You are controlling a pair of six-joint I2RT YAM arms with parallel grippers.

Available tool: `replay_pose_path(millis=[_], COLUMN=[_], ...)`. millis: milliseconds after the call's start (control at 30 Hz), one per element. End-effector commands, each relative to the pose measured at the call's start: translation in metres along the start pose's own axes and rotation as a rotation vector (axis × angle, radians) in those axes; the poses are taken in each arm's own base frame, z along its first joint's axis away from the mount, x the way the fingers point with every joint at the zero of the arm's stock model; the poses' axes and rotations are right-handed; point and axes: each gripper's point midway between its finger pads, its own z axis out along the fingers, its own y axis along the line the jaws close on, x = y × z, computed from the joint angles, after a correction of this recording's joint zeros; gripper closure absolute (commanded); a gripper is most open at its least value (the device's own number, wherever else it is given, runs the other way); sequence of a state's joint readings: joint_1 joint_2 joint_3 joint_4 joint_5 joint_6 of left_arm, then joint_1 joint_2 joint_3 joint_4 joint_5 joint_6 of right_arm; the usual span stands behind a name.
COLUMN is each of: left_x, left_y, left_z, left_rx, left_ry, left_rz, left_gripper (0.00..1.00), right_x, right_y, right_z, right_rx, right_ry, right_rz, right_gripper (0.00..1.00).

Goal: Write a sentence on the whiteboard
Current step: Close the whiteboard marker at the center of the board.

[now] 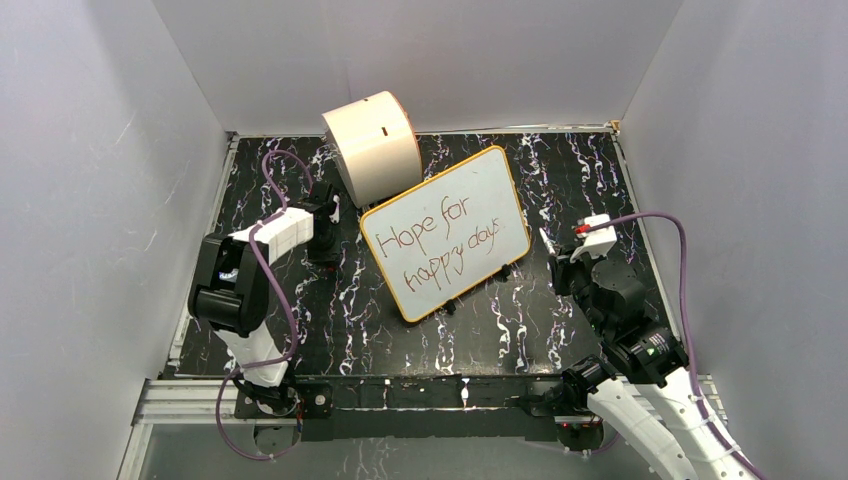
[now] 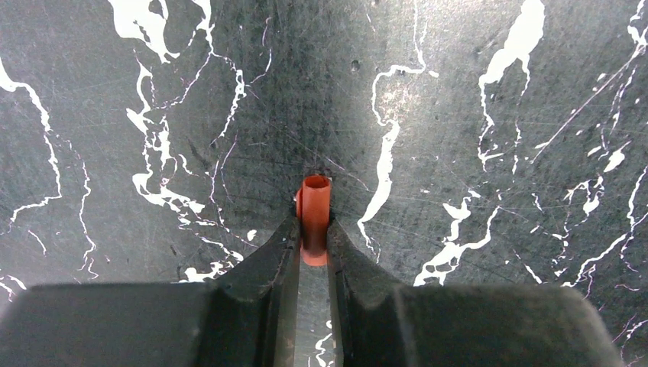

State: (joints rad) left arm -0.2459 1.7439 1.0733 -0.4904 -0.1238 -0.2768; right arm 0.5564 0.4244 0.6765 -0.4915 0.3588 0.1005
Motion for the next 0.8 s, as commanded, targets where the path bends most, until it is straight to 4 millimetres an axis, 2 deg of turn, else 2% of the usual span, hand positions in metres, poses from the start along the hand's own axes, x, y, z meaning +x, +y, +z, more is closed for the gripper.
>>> replay_pose_path(millis=[0, 367, 500, 600, 767], left_x=[0.014, -0.01, -0.018, -0.029, -0.045], left_y=[0.007, -0.009, -0.006, -0.004, -0.011], left_z=[-0.011, -0.064, -0.089, -0.12, -0.189], left_rx=[-0.004, 0.154, 0.174, 0.184, 0.253], left_ry=[0.019, -0.178, -0.289, -0.409, -0.652], left_rz=[0.023, 0.098, 0.176, 0.223, 0.363], left_gripper=[1.0, 1.0, 1.0, 1.0, 1.0], right_x=[-0.017, -0.03, -0.033, -0.036, -0.044], right_y=[0.007, 0.038, 0.047, 0.056, 0.079], right_z=[0.001, -0.005, -0.006, -0.007, -0.009], right_rx=[-0.039, -0.22, -0.27, -0.319, -0.441], right_ry=[-0.063, -0.13, -0.137, -0.142, -0.16], right_rz=[0.006, -0.004, 0.0, 0.01, 0.028], right_gripper=[1.0, 1.0, 1.0, 1.0, 1.0])
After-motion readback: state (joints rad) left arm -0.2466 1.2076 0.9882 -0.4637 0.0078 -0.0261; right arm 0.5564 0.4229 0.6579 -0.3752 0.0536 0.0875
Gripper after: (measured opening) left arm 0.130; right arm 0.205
